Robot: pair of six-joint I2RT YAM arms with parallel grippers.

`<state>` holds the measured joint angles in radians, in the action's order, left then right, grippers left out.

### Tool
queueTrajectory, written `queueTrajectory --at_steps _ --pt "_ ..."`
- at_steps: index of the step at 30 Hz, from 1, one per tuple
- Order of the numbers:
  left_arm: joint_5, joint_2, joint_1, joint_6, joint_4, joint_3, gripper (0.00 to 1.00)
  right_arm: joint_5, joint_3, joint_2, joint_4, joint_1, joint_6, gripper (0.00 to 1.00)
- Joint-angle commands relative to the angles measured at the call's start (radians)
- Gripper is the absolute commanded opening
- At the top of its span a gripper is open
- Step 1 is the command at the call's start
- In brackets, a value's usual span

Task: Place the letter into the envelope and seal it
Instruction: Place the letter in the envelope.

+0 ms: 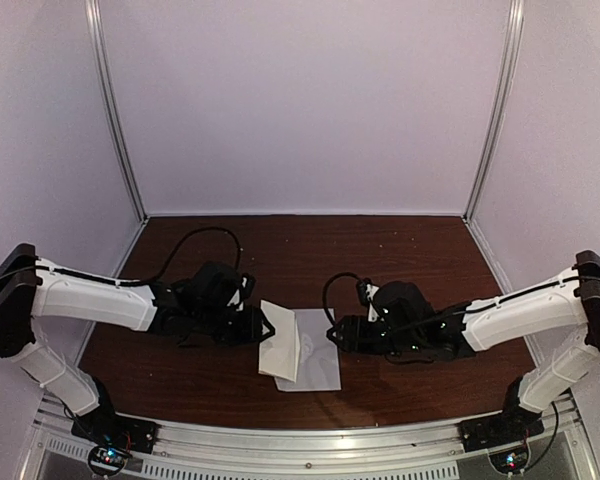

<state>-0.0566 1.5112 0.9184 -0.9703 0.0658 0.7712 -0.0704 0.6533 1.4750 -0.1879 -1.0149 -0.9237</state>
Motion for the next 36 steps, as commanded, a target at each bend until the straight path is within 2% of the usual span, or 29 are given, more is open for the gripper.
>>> queueTrajectory --at_steps 1,6,12,16,21,29,36 --pt "-0.004 0.004 0.002 -0.014 -0.009 -0.032 0.39 0.018 -0.023 0.017 -0.008 -0.004 -0.010 0.59" --pt "0.013 -0.005 0.002 -0.048 -0.010 -0.071 0.40 0.012 -0.035 0.028 -0.027 -0.004 -0.020 0.59" --pt "0.002 -0.032 0.001 -0.089 -0.043 -0.121 0.53 0.000 -0.031 0.045 -0.038 -0.004 -0.011 0.60" --pt "-0.056 -0.041 -0.009 -0.122 -0.136 -0.165 0.55 -0.007 -0.023 0.065 -0.043 -0.004 -0.010 0.60" --pt "-0.125 -0.028 -0.009 -0.166 -0.251 -0.212 0.44 -0.014 -0.018 0.081 -0.054 -0.005 -0.015 0.60" --pt "-0.140 -0.011 -0.010 -0.178 -0.280 -0.211 0.30 -0.013 -0.020 0.088 -0.053 -0.005 -0.018 0.60" --pt "-0.135 -0.026 -0.011 -0.194 -0.288 -0.208 0.25 -0.015 -0.021 0.094 -0.053 -0.005 -0.023 0.60"
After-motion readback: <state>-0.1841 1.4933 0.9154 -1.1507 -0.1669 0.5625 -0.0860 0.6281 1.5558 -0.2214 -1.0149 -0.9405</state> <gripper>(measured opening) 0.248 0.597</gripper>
